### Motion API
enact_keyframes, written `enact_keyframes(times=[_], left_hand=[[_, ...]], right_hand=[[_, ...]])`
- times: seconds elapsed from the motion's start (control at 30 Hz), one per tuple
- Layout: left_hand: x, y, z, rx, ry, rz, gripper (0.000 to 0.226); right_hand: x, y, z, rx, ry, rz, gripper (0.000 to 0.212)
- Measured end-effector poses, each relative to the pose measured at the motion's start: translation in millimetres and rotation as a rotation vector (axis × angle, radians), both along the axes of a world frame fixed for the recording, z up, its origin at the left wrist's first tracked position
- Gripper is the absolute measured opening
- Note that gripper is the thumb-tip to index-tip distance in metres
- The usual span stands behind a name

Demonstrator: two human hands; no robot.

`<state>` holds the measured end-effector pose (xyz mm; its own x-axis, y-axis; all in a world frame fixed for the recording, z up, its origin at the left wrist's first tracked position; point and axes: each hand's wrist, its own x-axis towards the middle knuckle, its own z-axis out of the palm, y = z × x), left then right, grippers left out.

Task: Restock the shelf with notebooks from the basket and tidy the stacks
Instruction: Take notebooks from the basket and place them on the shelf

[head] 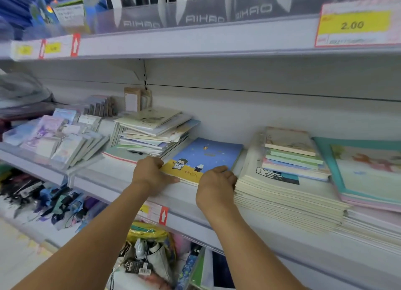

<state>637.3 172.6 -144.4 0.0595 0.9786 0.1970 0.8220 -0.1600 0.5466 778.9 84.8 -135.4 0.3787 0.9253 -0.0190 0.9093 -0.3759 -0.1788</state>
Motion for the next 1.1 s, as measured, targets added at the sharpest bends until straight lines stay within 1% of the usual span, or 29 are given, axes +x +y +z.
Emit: enact_keyframes(times=[0.07,0.13,0.23,0.33,0.37,0.47,0.57,0.67,0.73,0.77,0.8,0.83,0.87,0.9,0.93,1.0,1.1], left_hand=[[-0.3,-1.5,0.3,-0.007,-0.040,0.023,0.065],[1.2,-3.6,0.6,-0.024,-0.038,0.003,0.064],[2.0,-5.6,1.9,-0.067,-0.027,-0.036,0.064],[1.2,-6.6,2.3,-0.073,-0.011,-0.038,0.053],[0.9,-6.4,2.4,-0.075,-0.014,-0.031,0.052],[0.2,-6.9,2.2,-0.062,-0.009,-0.028,0.045],[-0.7,-7.6,2.0,-0.040,0.006,-0.015,0.047],[-0.2,-7.8,2.2,-0.038,0.018,-0.035,0.029],[0.5,-6.5,2.4,-0.040,0.032,-0.039,0.029],[0.9,-5.9,2.2,-0.043,0.033,-0.039,0.028],[1.5,-6.6,2.5,-0.043,0.038,-0.034,0.034],[1.7,-7.6,2.8,-0.044,0.052,-0.027,0.046],[2.6,-7.3,3.3,-0.040,0.068,-0.019,0.054],[2.8,-6.9,3.7,-0.036,0.079,-0.012,0.058],[2.8,-6.5,4.0,-0.035,0.084,-0.004,0.058],[2.5,-5.0,4.1,-0.033,0.099,0.004,0.058],[2.2,-5.2,4.2,-0.052,0.121,-0.007,0.058]], right_hand=[[-2.3,-1.0,-0.6,-0.014,-0.042,0.003,0.072],[-4.1,-2.1,-1.1,-0.030,-0.058,0.005,0.074],[-4.0,-5.9,0.1,-0.032,-0.024,0.011,0.074],[-3.0,-10.1,2.5,-0.025,0.002,0.017,0.071],[-2.8,-10.8,3.3,-0.023,-0.006,0.021,0.069],[-2.9,-9.5,2.5,-0.013,-0.095,0.030,0.062],[-3.7,-5.3,-3.4,-0.003,-0.158,0.017,0.056],[-3.6,-1.8,-8.2,-0.005,-0.193,0.017,0.051],[-3.3,0.3,-10.6,0.012,-0.206,0.019,0.047],[-3.1,0.5,-9.9,0.002,-0.211,0.035,0.041],[-2.4,0.4,-8.9,0.009,-0.220,0.061,0.030],[-1.4,0.1,-7.9,0.026,-0.226,0.078,0.013],[-1.1,-1.1,-5.1,0.044,-0.224,0.084,0.006],[-0.1,-1.2,-4.2,0.063,-0.216,0.072,0.019],[-0.1,-2.7,-1.7,0.056,-0.224,0.089,0.026],[-0.2,-4.1,0.3,0.047,-0.246,0.113,0.028],[-0.6,-4.4,0.2,0.028,-0.260,0.133,0.025]])
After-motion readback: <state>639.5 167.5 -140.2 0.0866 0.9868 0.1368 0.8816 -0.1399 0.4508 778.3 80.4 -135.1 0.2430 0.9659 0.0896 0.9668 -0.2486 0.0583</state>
